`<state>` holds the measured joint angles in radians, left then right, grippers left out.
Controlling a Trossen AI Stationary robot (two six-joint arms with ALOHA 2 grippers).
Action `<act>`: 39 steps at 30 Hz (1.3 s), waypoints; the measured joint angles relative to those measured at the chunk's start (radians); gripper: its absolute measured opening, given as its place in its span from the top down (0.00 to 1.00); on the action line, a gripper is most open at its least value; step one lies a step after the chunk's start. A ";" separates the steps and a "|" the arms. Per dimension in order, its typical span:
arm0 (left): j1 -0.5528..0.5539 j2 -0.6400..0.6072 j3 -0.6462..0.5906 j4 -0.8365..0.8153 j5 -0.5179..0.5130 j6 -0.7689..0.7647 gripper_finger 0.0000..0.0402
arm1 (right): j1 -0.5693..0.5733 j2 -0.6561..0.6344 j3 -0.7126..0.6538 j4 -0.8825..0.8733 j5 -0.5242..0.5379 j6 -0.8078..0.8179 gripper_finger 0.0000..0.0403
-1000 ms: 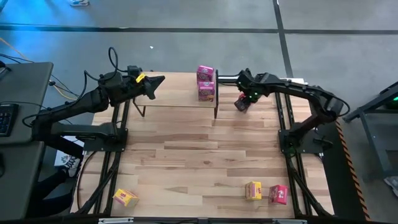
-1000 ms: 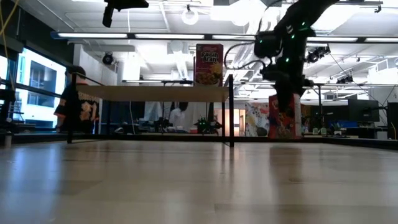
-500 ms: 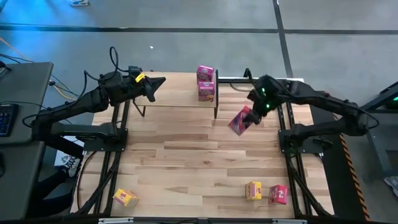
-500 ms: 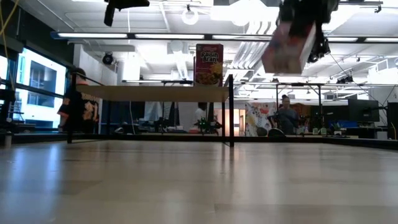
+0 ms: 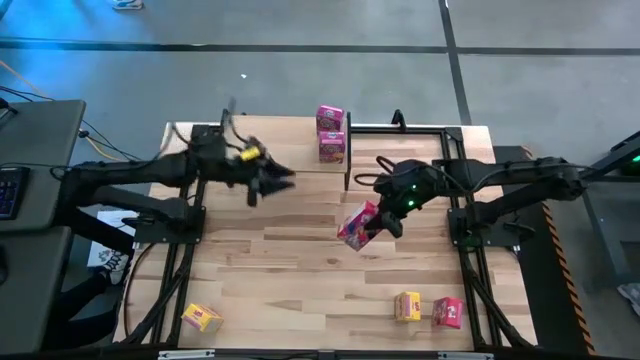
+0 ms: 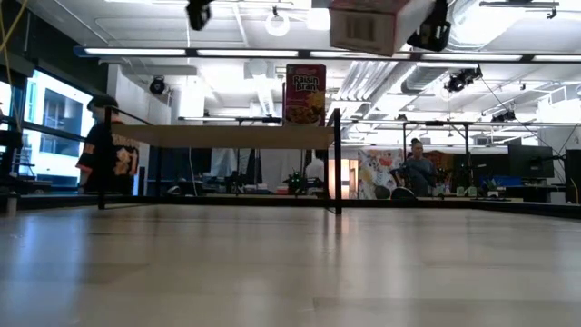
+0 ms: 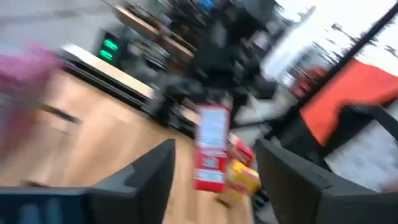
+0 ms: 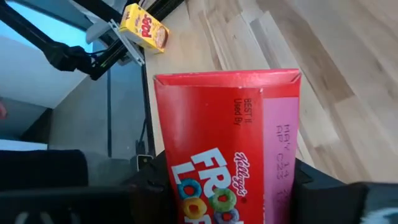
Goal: Stack cereal on shelf
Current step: Put the top red cereal box on the shelf
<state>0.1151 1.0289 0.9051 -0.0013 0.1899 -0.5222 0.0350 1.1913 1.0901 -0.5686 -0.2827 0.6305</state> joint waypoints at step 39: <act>-0.111 0.573 0.266 0.056 0.080 0.027 0.28 | 0.051 0.051 0.004 0.120 0.057 -0.022 0.66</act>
<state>0.0038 1.6016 1.1715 0.0544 0.2704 -0.4957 0.0858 1.2425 1.0941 -0.4486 -0.2255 0.6080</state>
